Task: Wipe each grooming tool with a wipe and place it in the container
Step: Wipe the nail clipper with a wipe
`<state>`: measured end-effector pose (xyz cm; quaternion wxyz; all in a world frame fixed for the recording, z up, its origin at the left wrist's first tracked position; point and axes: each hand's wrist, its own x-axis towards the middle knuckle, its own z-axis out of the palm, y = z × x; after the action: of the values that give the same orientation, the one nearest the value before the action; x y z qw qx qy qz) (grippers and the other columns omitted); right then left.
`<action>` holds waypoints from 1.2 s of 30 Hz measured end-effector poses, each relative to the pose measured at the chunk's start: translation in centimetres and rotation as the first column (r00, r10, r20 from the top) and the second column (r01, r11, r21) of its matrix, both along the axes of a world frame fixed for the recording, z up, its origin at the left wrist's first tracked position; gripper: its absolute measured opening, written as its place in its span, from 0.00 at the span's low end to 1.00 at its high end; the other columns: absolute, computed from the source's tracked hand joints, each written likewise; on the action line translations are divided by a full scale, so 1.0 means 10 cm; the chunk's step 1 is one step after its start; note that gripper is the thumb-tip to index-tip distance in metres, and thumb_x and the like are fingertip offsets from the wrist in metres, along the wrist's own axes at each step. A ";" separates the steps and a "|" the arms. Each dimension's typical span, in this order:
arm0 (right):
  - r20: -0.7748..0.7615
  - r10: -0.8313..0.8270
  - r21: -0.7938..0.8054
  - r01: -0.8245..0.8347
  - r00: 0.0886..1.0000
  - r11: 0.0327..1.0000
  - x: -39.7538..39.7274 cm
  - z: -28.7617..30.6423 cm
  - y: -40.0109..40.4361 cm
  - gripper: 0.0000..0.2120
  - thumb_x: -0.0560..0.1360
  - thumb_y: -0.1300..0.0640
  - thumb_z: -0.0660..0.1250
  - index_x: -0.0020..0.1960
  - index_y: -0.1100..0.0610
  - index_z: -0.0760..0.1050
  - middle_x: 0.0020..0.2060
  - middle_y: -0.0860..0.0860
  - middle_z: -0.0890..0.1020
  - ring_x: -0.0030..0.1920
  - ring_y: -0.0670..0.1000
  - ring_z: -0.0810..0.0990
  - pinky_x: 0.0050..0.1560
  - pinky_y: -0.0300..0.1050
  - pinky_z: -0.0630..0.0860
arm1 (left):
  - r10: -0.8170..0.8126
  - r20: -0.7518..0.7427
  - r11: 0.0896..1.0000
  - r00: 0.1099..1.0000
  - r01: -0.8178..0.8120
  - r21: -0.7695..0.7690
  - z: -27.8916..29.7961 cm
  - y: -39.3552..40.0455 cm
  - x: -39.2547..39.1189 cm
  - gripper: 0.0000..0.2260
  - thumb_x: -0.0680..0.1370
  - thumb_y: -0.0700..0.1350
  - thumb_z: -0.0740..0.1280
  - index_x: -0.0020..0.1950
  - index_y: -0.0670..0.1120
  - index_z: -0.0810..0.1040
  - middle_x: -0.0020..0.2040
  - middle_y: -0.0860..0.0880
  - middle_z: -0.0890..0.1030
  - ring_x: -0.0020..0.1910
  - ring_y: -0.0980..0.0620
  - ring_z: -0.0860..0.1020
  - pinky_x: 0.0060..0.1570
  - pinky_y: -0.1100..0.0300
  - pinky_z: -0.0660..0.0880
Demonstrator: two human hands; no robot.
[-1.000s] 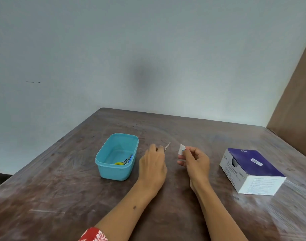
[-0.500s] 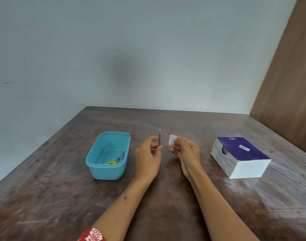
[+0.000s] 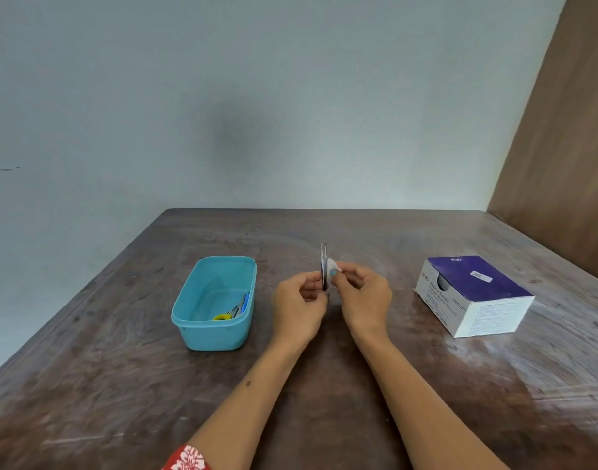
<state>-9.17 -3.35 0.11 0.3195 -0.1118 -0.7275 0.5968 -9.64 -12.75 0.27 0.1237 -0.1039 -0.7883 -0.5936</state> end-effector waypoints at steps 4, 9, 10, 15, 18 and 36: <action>-0.052 -0.072 0.094 0.076 0.996 0.993 0.04 0.03 -0.03 0.05 0.71 0.62 0.70 0.45 0.55 0.83 0.33 0.42 0.81 0.34 0.33 0.78 0.39 0.26 0.73 | -0.045 0.068 0.992 0.997 0.036 0.123 0.01 -0.01 0.00 0.10 0.72 0.35 0.69 0.53 0.44 0.81 0.41 0.51 0.83 0.42 0.54 0.82 0.45 0.63 0.79; -0.058 -0.062 0.218 0.073 0.996 0.973 0.07 0.02 -0.07 0.08 0.70 0.61 0.70 0.48 0.55 0.83 0.37 0.48 0.85 0.39 0.43 0.82 0.46 0.41 0.79 | -0.081 0.104 0.978 0.991 0.058 0.199 0.02 -0.04 0.01 0.09 0.74 0.34 0.67 0.52 0.43 0.82 0.40 0.51 0.83 0.42 0.54 0.83 0.44 0.63 0.79; -0.066 -0.052 0.236 0.066 0.996 0.970 0.08 0.02 -0.08 0.08 0.71 0.60 0.70 0.49 0.55 0.83 0.38 0.48 0.85 0.40 0.43 0.83 0.47 0.41 0.80 | -0.085 0.111 0.976 0.990 0.061 0.209 0.03 -0.04 0.02 0.09 0.74 0.35 0.67 0.53 0.42 0.81 0.41 0.51 0.83 0.41 0.55 0.82 0.44 0.64 0.79; -0.092 0.000 0.288 0.026 0.996 0.957 0.14 0.04 -0.11 0.08 0.74 0.56 0.66 0.47 0.53 0.83 0.36 0.46 0.85 0.39 0.42 0.82 0.43 0.41 0.80 | -0.077 0.115 0.970 0.990 0.048 0.237 0.06 -0.05 0.03 0.09 0.75 0.35 0.67 0.54 0.40 0.81 0.38 0.53 0.81 0.34 0.65 0.80 0.35 0.73 0.76; -0.075 0.021 0.271 0.000 0.997 0.963 0.13 0.03 -0.10 0.07 0.73 0.55 0.68 0.48 0.52 0.83 0.37 0.45 0.85 0.39 0.41 0.82 0.44 0.40 0.80 | -0.077 0.128 0.967 0.989 0.043 0.251 0.07 -0.05 0.04 0.09 0.75 0.34 0.66 0.54 0.40 0.80 0.38 0.54 0.80 0.33 0.66 0.80 0.34 0.74 0.75; -0.128 0.122 -0.152 -0.141 0.984 0.978 0.11 0.05 -0.05 0.13 0.69 0.71 0.68 0.39 0.54 0.82 0.35 0.50 0.84 0.36 0.44 0.83 0.36 0.33 0.76 | -0.179 0.238 0.898 0.955 0.059 0.437 0.07 -0.03 0.03 0.08 0.73 0.32 0.68 0.52 0.37 0.81 0.41 0.46 0.83 0.39 0.54 0.82 0.40 0.67 0.79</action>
<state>-8.09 -3.89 0.63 0.3118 -0.0532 -0.6626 0.6789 -9.33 -13.10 0.94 -0.0031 -0.0403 -0.6416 -0.7660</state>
